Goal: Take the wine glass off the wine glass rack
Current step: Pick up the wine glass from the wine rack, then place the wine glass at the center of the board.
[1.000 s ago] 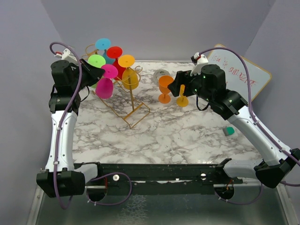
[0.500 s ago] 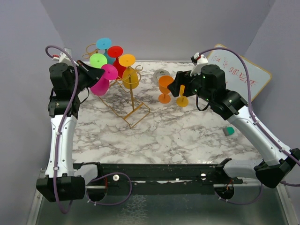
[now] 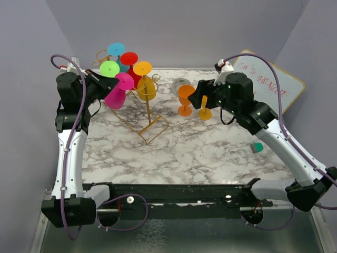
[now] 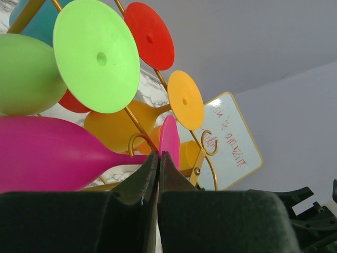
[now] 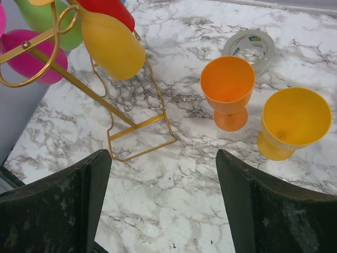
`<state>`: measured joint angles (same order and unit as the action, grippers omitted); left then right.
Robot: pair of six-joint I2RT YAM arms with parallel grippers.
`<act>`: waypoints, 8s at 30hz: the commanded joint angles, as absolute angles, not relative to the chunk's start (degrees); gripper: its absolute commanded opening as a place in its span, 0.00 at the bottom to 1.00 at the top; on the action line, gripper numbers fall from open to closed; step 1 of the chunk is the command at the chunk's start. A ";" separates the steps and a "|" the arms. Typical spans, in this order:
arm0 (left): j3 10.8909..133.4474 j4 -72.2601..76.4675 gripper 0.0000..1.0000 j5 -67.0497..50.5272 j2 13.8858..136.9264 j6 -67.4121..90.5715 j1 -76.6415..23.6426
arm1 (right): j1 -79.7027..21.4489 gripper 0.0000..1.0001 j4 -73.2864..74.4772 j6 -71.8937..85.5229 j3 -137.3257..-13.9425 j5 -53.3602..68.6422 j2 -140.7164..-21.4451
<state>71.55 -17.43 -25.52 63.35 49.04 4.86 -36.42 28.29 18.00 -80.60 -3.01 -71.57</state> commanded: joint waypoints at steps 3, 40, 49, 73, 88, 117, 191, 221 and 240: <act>71.02 -17.48 0.00 -25.41 61.13 52.13 5.01 | -36.66 0.86 27.30 18.46 -80.18 -1.82 -70.75; 73.04 -23.12 0.00 -16.43 56.61 52.76 5.02 | -36.68 0.86 27.27 18.60 -79.61 -2.05 -70.58; 71.02 -22.67 0.00 -13.94 55.01 55.53 5.02 | -36.68 0.86 27.30 18.73 -79.45 -1.70 -70.67; 71.32 -26.59 0.00 -11.78 48.78 44.78 5.01 | -36.72 0.86 26.55 19.50 -78.88 -0.40 -70.05; 66.14 -36.04 0.00 -24.29 37.87 30.83 5.03 | -36.69 0.86 20.21 26.70 -73.47 8.82 -69.45; 51.68 -16.52 0.00 -57.58 37.99 40.29 4.89 | -37.65 0.77 -17.30 52.39 -61.24 44.82 -75.66; 51.11 -18.55 0.00 -57.45 45.71 28.85 -18.05 | -40.23 0.72 11.60 29.64 -73.26 33.43 -74.28; 39.02 -1.26 0.00 -72.97 36.99 -0.77 -26.06 | -16.76 0.81 -19.31 48.74 -61.66 66.24 -77.04; 39.99 3.78 0.00 -78.84 43.24 -6.80 -26.02 | -24.58 0.54 -13.50 48.16 -66.69 81.37 -83.39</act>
<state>38.13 2.09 -75.85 43.00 -3.97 -25.76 -22.06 -13.96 48.45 -64.55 76.79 -82.30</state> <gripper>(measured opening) 0.008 0.569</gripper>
